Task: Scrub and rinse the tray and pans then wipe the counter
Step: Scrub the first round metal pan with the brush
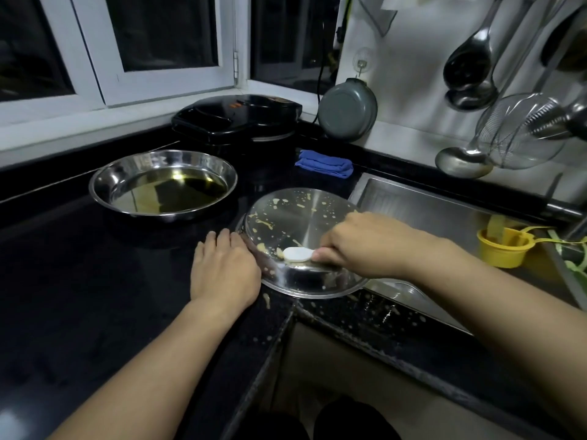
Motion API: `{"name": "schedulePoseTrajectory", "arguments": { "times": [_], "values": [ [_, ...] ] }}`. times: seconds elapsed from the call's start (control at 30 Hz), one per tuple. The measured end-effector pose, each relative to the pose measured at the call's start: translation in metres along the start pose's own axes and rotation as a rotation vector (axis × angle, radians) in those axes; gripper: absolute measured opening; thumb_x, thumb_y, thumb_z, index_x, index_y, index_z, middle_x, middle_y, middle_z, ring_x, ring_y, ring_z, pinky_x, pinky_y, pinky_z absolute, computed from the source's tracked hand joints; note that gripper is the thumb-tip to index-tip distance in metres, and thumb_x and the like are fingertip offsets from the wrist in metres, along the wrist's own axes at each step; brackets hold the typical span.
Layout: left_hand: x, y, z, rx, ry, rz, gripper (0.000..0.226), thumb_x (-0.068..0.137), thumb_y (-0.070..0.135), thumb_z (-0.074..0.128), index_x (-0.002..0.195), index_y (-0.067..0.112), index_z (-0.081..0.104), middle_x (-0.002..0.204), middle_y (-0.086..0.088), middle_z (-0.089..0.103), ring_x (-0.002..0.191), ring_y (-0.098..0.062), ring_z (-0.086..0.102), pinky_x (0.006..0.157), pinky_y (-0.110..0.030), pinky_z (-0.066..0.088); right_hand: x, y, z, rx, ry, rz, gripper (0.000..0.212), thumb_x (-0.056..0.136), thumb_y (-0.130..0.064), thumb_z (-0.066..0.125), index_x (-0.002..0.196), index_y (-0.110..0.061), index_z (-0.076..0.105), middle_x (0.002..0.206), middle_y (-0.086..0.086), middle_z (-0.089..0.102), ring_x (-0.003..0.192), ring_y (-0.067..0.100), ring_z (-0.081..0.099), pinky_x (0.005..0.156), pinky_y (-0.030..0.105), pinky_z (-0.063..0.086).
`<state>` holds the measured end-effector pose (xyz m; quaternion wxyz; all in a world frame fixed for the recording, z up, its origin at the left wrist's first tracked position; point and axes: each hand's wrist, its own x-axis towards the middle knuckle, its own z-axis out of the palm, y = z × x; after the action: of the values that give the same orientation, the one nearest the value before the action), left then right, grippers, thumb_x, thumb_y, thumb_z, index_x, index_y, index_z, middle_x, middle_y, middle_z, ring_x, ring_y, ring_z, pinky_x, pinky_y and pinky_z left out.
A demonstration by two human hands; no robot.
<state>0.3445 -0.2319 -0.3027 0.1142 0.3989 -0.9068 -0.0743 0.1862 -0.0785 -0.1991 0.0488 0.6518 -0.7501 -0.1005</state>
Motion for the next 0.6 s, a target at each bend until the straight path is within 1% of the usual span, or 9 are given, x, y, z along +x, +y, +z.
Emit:
{"name": "schedulePoseTrajectory", "arguments": {
  "times": [0.07, 0.1, 0.13, 0.2, 0.27, 0.33, 0.4, 0.5, 0.6],
  "values": [
    [0.001, 0.000, 0.000, -0.013, -0.006, -0.002, 0.059, 0.099, 0.018, 0.037, 0.156, 0.003, 0.032, 0.163, -0.013, 0.030, 0.152, -0.034, 0.022, 0.126, -0.047, 0.017, -0.012, 0.010, -0.001, 0.013, -0.021, 0.012, 0.048, 0.099, -0.064, 0.034, 0.086, -0.030, 0.066, 0.069, -0.013, 0.059, 0.065, 0.005, 0.052, 0.062, 0.031, 0.042],
    [0.000, 0.000, 0.001, -0.021, -0.006, -0.004, 0.059, 0.099, 0.018, 0.037, 0.156, 0.003, 0.031, 0.163, -0.014, 0.030, 0.152, -0.034, 0.021, 0.126, -0.047, 0.016, -0.022, 0.017, 0.000, 0.021, -0.044, 0.030, 0.046, 0.098, -0.065, 0.034, 0.084, -0.032, 0.064, 0.066, -0.014, 0.055, 0.064, 0.002, 0.050, 0.064, 0.032, 0.044],
    [0.000, -0.001, 0.001, -0.027, -0.007, -0.008, 0.059, 0.099, 0.018, 0.038, 0.156, 0.003, 0.030, 0.163, -0.014, 0.029, 0.153, -0.035, 0.020, 0.126, -0.048, 0.015, -0.032, 0.023, 0.000, 0.013, -0.067, 0.052, 0.046, 0.098, -0.065, 0.033, 0.083, -0.032, 0.062, 0.065, -0.015, 0.052, 0.064, 0.003, 0.050, 0.065, 0.033, 0.046],
    [-0.001, 0.002, 0.001, -0.026, -0.010, 0.000, 0.060, 0.100, 0.019, 0.038, 0.156, 0.002, 0.029, 0.164, -0.014, 0.027, 0.153, -0.035, 0.019, 0.126, -0.048, 0.014, -0.054, 0.031, 0.005, -0.013, -0.085, 0.100, 0.046, 0.097, -0.065, 0.031, 0.088, -0.031, 0.060, 0.064, -0.016, 0.046, 0.072, 0.011, 0.056, 0.067, 0.033, 0.045],
    [-0.001, 0.004, 0.000, -0.034, -0.012, -0.001, 0.061, 0.100, 0.019, 0.036, 0.157, 0.002, 0.026, 0.164, -0.014, 0.026, 0.153, -0.035, 0.017, 0.127, -0.048, 0.012, -0.060, 0.029, 0.004, 0.002, -0.095, 0.120, 0.041, 0.097, -0.065, 0.032, 0.089, -0.036, 0.058, 0.064, -0.018, 0.042, 0.074, 0.011, 0.054, 0.067, 0.033, 0.045],
    [-0.001, 0.004, -0.001, -0.037, -0.023, -0.006, 0.061, 0.100, 0.019, 0.036, 0.158, 0.002, 0.024, 0.165, -0.013, 0.025, 0.154, -0.035, 0.016, 0.127, -0.049, 0.011, -0.048, 0.019, 0.001, 0.017, -0.083, 0.116, 0.040, 0.098, -0.065, 0.033, 0.089, -0.036, 0.059, 0.067, -0.020, 0.046, 0.073, 0.009, 0.051, 0.066, 0.033, 0.043],
    [-0.001, 0.002, 0.000, -0.030, -0.025, -0.007, 0.060, 0.101, 0.019, 0.035, 0.158, 0.002, 0.024, 0.164, -0.012, 0.025, 0.154, -0.035, 0.016, 0.126, -0.049, 0.012, -0.023, 0.004, 0.002, 0.009, -0.033, 0.079, 0.047, 0.098, -0.066, 0.032, 0.087, -0.030, 0.059, 0.071, -0.015, 0.053, 0.073, 0.013, 0.053, 0.063, 0.033, 0.042],
    [-0.002, 0.002, -0.001, -0.025, -0.025, 0.000, 0.059, 0.100, 0.018, 0.034, 0.156, 0.002, 0.028, 0.163, -0.011, 0.028, 0.152, -0.035, 0.019, 0.126, -0.049, 0.014, 0.013, -0.016, 0.002, 0.020, 0.042, 0.032, 0.049, 0.100, -0.064, 0.035, 0.080, -0.026, 0.058, 0.071, -0.010, 0.052, 0.076, 0.022, 0.055, 0.062, 0.033, 0.037],
    [-0.002, 0.003, -0.002, -0.028, -0.024, 0.009, 0.060, 0.100, 0.017, 0.034, 0.158, 0.003, 0.025, 0.164, -0.010, 0.027, 0.153, -0.035, 0.018, 0.126, -0.050, 0.013, 0.022, -0.016, -0.004, 0.002, 0.022, 0.020, 0.050, 0.100, -0.063, 0.036, 0.081, -0.023, 0.060, 0.071, -0.009, 0.053, 0.076, 0.023, 0.056, 0.062, 0.032, 0.036]
  ]
}}
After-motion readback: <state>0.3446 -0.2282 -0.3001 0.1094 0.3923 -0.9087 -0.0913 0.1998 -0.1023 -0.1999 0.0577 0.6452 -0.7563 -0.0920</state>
